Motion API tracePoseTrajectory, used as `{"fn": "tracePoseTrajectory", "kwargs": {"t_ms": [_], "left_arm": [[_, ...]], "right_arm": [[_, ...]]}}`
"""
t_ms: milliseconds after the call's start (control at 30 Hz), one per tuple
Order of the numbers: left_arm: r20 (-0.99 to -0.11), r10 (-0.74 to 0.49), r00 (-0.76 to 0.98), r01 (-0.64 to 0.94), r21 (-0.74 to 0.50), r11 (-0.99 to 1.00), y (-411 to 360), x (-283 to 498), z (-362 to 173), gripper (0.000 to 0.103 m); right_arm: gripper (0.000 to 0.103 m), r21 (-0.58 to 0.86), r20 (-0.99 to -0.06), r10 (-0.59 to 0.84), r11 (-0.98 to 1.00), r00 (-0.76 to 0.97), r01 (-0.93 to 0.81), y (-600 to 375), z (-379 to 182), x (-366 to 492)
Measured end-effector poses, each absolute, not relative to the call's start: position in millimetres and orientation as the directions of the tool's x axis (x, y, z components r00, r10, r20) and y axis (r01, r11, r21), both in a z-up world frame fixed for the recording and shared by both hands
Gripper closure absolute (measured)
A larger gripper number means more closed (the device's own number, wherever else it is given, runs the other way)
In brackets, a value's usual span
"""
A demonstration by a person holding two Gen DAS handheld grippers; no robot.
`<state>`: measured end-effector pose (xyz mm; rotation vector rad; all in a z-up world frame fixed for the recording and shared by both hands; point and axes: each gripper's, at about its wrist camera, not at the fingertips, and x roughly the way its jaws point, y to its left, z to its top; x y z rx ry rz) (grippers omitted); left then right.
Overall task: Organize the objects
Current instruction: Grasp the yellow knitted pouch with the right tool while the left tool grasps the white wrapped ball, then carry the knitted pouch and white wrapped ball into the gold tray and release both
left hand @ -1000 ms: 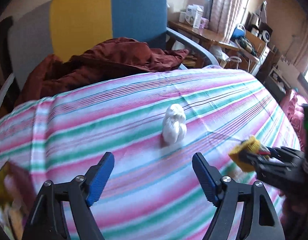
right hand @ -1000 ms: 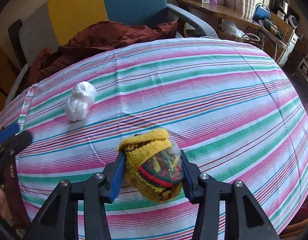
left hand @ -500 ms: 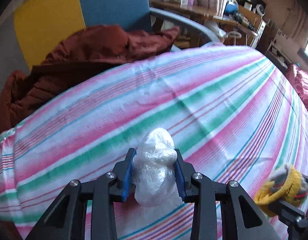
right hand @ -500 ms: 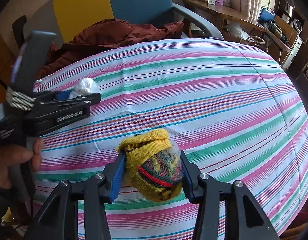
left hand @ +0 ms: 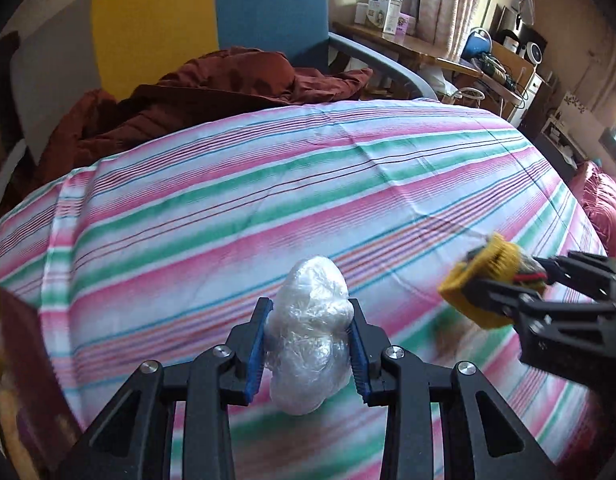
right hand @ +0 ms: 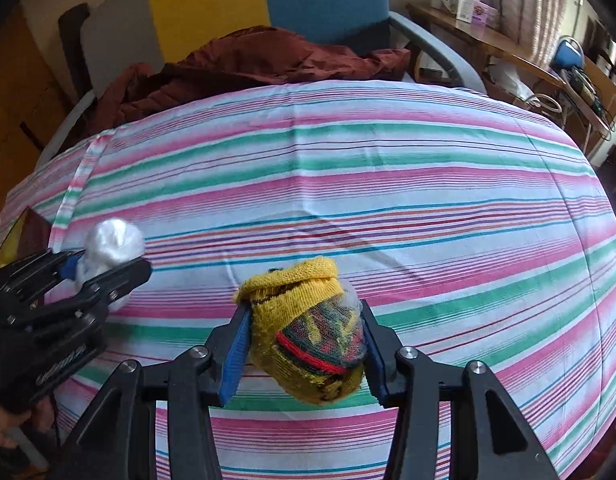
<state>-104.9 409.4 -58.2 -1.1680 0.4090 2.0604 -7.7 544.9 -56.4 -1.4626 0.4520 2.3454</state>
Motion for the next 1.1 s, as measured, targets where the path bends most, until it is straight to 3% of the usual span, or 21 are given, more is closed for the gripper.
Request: {"fn": "tracePoseTrajectory", "kwargs": {"t_ms": [533,1100], "left_arm": [[-0.778,0.465,-0.422,-0.7,-0.046,-0.712,326.6,-49.1,-17.9,0.066],[-0.742,0.468,-0.479,-0.645,-0.064,-0.761,252.8,-39.3,2.9,0.066]], "right_arm": [[0.054,0.108,-0.894,0.066,-0.929,-0.443,-0.355,526.4,-57.4,-15.8],[0.054,0.062,-0.918,0.06,-0.954,-0.393,-0.292,505.6,-68.8,-24.0]]}}
